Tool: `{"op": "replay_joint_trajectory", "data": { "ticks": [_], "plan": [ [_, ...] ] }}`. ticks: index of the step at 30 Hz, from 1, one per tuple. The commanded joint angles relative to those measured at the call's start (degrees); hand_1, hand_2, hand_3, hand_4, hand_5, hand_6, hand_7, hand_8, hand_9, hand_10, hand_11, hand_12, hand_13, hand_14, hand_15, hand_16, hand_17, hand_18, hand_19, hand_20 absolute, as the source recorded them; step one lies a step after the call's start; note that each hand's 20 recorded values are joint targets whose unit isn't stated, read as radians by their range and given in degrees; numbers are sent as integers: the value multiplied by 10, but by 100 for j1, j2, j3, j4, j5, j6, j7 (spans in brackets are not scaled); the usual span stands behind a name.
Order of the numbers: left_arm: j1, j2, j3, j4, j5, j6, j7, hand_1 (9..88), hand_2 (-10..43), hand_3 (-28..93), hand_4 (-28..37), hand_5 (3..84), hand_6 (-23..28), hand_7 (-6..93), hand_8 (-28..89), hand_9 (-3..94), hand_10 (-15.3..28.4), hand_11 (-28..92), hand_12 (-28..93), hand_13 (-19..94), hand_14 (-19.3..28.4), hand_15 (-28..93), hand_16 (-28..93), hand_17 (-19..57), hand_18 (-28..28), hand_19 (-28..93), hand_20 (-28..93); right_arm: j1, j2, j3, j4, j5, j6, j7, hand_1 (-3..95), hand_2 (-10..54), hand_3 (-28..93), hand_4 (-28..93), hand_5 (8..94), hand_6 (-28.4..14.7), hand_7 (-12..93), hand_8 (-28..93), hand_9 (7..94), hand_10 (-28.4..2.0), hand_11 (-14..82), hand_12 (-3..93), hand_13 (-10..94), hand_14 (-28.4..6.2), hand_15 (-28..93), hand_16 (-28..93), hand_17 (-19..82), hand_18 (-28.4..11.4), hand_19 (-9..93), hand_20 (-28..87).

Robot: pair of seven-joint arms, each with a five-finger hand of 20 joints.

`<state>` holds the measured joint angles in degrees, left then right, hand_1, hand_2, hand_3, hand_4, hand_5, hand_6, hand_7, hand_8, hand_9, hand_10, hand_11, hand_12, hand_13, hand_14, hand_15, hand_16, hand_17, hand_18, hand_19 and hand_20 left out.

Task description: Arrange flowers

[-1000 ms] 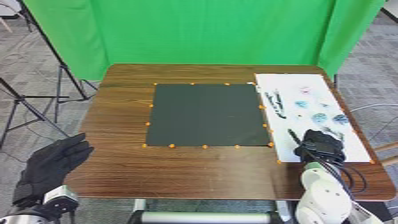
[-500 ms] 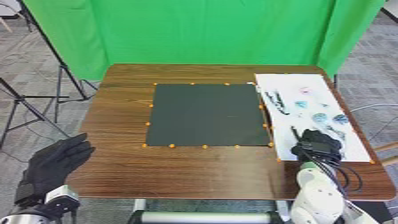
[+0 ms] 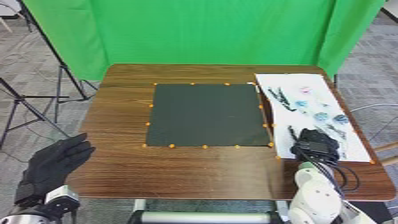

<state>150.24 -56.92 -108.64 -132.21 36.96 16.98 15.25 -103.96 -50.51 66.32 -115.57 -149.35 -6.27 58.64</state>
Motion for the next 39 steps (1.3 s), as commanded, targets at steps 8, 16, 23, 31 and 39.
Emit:
{"op": "replay_joint_trajectory", "data": {
  "ticks": [8, 16, 23, 31, 39],
  "plan": [
    [236, -39, -31, -43, -40, 28, 76, 282, 82, 785, -168, 506, 159, 149, -93, 408, 229, 393, 85, 275, 274, 603, -135, -102, 218, 611, 108, -434, -11, 11, -168, 123, 29, -154, 573, -95, 736, -281, 814, -53, 292, 210, 870, -138, 315, 326, 802, -86, 696, 247, 410, -251, 932, -59],
    [280, -13, -3, -53, -51, 67, 133, 282, 84, 784, -171, 507, 159, 149, -93, 408, 229, 393, 85, 274, 274, 603, -135, -102, 218, 612, 108, -155, 195, 114, -350, 58, 391, -248, 565, -95, 759, -272, 829, -57, 277, 239, 880, -136, 334, 325, 809, -87, 713, 258, 418, -248, 932, -9],
    [360, -72, -56, -112, -44, 97, 108, 280, 83, 787, -170, 506, 160, 148, -92, 408, 229, 393, 85, 274, 274, 603, -135, -101, 217, 611, 108, 168, 300, 156, -580, 57, 485, -352, 561, -95, 766, -265, 833, -58, 274, 245, 882, -130, 334, 330, 814, -88, 719, 261, 421, -247, 932, 8],
    [536, -116, -267, -198, -36, 144, 36, 280, 83, 787, -170, 506, 159, 148, -92, 408, 229, 392, 85, 274, 275, 603, -135, -101, 218, 612, 108, 1098, 31, -277, -699, 930, 156, -537, 558, -95, 770, -260, 834, -57, 273, 249, 884, -128, 335, 332, 817, -87, 720, 263, 424, -247, 932, 20],
    [596, -111, -395, -264, -34, 211, 3, 280, 82, 787, -170, 506, 160, 148, -92, 408, 228, 393, 85, 274, 275, 603, -135, -102, 218, 612, 107, 2362, -853, -985, -410, 2782, -590, -590, 553, -95, 774, -257, 838, -59, 269, 253, 886, -132, 339, 333, 818, -87, 721, 263, 424, -249, 932, 31]
  ]
}}
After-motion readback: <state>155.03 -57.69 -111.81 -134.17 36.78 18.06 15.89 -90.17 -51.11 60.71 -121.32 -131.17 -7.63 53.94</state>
